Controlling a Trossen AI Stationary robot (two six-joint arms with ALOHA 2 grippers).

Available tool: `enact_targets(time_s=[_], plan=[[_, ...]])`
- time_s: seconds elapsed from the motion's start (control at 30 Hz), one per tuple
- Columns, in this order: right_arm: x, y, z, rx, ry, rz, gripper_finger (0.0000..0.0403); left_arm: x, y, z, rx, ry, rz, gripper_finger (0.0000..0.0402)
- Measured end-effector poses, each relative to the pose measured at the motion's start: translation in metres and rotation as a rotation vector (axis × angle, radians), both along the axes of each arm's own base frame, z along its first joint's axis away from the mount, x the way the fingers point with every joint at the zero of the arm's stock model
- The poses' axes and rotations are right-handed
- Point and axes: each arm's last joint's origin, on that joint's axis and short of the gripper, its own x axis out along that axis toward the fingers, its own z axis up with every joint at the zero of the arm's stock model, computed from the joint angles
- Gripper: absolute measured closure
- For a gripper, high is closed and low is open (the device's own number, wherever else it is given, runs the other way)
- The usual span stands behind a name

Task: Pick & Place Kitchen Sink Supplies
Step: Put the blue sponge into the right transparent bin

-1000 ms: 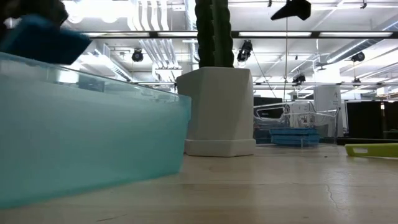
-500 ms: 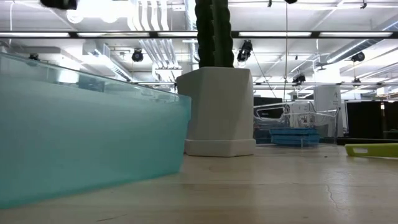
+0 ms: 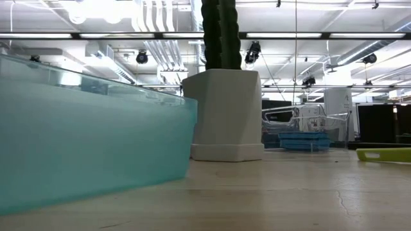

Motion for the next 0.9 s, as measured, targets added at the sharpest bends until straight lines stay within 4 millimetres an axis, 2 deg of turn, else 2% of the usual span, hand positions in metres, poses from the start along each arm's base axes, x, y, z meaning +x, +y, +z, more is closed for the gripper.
enact_targets(time_s=[0.17,0.37,0.47,0.63,0.9], plan=[[0.017,0.019,0.003,0.039,-0.053,-0.006,0.0035,0.002,-0.001,0.027,0.090,-0.022,0.025,0.0122],[0.047,0.038,-0.009,0.048,-0.024,-0.041,0.0035,0.006,-0.005,0.051,0.167,-0.012,0.020,0.0122],[0.062,0.046,-0.014,0.060,-0.039,-0.041,0.0035,0.009,-0.007,0.054,0.216,0.039,0.004,0.0122],[0.090,0.063,-0.022,0.072,-0.101,-0.010,0.0035,0.017,-0.013,0.054,0.195,0.107,-0.020,0.0122],[0.132,0.087,-0.029,0.042,-0.064,0.027,0.0035,0.030,-0.025,0.051,0.174,0.110,-0.140,0.0122]])
